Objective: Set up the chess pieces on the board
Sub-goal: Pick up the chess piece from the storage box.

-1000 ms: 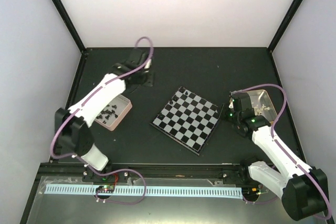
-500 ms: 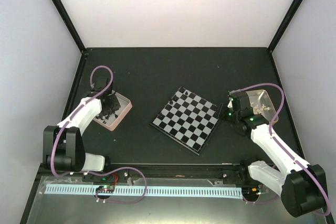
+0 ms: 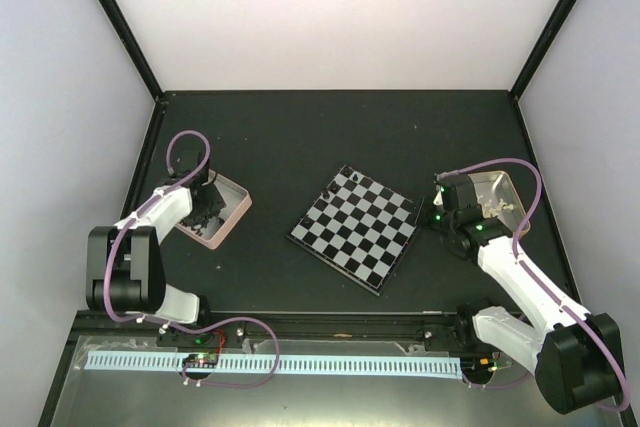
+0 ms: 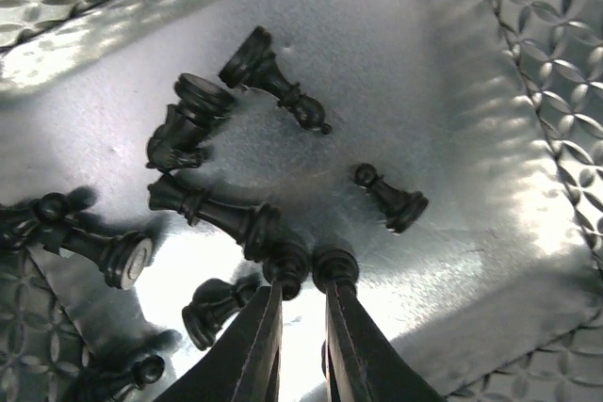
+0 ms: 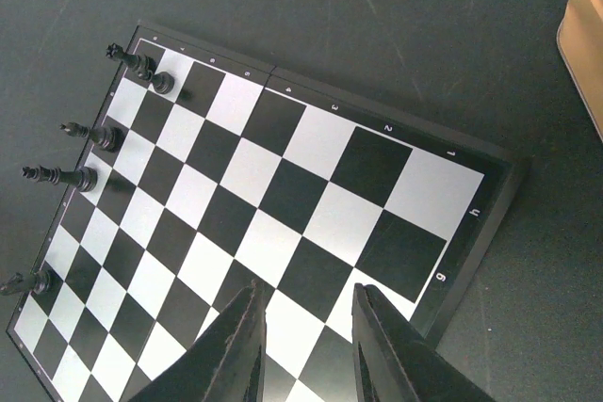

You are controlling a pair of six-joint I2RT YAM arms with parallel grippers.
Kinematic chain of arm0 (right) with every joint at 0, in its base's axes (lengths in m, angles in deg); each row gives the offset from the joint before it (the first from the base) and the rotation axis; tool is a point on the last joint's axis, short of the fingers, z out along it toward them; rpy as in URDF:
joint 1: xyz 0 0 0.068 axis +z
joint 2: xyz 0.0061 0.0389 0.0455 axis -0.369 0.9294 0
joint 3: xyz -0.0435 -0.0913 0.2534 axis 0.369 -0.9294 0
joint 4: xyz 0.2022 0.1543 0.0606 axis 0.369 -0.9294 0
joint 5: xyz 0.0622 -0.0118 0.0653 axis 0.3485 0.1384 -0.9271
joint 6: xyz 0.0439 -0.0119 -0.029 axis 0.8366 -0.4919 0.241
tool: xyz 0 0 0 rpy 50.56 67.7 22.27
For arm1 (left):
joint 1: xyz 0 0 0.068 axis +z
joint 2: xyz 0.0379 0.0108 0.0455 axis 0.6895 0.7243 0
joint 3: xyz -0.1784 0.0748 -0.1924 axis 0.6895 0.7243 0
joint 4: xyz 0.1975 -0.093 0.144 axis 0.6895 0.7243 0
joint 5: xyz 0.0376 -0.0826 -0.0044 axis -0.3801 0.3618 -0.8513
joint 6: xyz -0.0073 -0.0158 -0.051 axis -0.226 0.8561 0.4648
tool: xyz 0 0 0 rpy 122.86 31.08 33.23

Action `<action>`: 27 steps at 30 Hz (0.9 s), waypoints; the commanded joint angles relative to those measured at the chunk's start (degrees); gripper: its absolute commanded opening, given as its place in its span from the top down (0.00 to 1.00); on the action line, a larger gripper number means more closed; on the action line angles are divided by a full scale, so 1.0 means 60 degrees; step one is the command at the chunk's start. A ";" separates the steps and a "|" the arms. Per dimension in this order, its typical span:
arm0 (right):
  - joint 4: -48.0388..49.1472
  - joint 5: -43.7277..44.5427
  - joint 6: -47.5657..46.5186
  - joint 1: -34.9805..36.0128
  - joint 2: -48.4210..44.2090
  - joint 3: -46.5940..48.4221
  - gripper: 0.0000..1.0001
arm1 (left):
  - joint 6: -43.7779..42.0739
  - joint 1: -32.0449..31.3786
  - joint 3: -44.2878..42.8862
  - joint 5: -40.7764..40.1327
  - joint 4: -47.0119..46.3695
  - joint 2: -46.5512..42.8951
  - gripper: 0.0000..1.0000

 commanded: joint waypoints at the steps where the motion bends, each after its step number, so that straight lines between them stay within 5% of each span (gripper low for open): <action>1: 0.0177 0.0022 0.0018 0.0040 0.0004 0.0038 0.73 | 0.0001 0.0266 0.0137 -0.0156 -0.0336 0.0086 0.86; 27: 0.0110 0.0037 0.0000 0.0041 -0.0084 0.0024 0.73 | -0.0190 0.0439 -0.0014 -0.0104 -0.0614 0.0180 0.95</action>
